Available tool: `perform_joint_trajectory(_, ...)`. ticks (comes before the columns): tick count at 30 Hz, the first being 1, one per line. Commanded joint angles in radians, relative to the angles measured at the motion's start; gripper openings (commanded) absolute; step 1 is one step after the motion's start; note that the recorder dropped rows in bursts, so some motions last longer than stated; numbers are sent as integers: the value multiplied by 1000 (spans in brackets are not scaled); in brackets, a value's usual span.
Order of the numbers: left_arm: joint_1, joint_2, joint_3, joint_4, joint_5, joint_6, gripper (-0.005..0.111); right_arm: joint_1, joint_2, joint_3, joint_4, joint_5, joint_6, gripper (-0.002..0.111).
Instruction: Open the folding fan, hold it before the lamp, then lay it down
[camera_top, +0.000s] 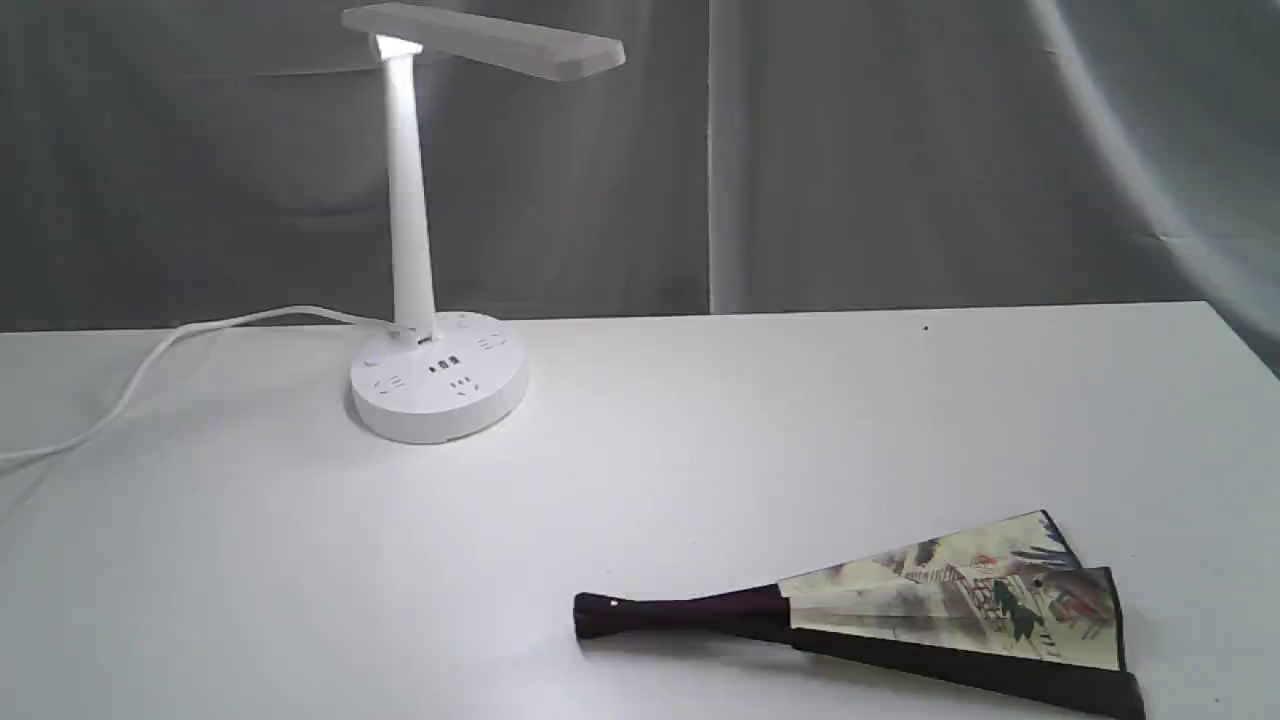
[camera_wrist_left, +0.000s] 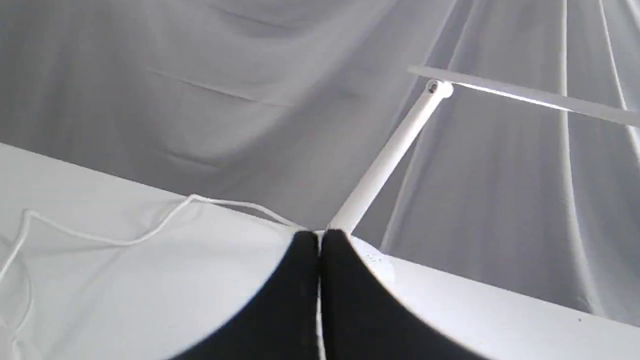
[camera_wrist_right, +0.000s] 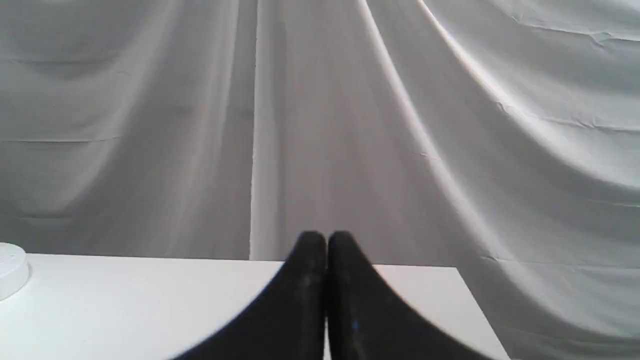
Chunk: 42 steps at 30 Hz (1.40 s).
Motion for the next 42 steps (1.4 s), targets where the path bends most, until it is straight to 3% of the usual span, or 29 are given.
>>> perform_joint_trajectory(1, 1, -2, -81, 4, 126, 6, 0, 1, -5, -35, 11, 68, 54, 0)
perform_joint_trajectory(11, 1, -2, -240, 4, 295, 94, 0, 1, -5, -184, 11, 368, 123, 0)
perform_joint_trajectory(18, 1, 106, -309, 4, 331, 94, 0, 1, 175, -284, 14, 520, 123, 0)
perform_joint_trajectory(28, 1, 445, -352, 0, 347, 98, 0, 1, 485, -415, 29, 530, 116, 0)
perform_joint_trajectory(42, 1, 868, -352, -94, 310, 289, 6, 1, 801, -426, 101, 471, 44, 0)
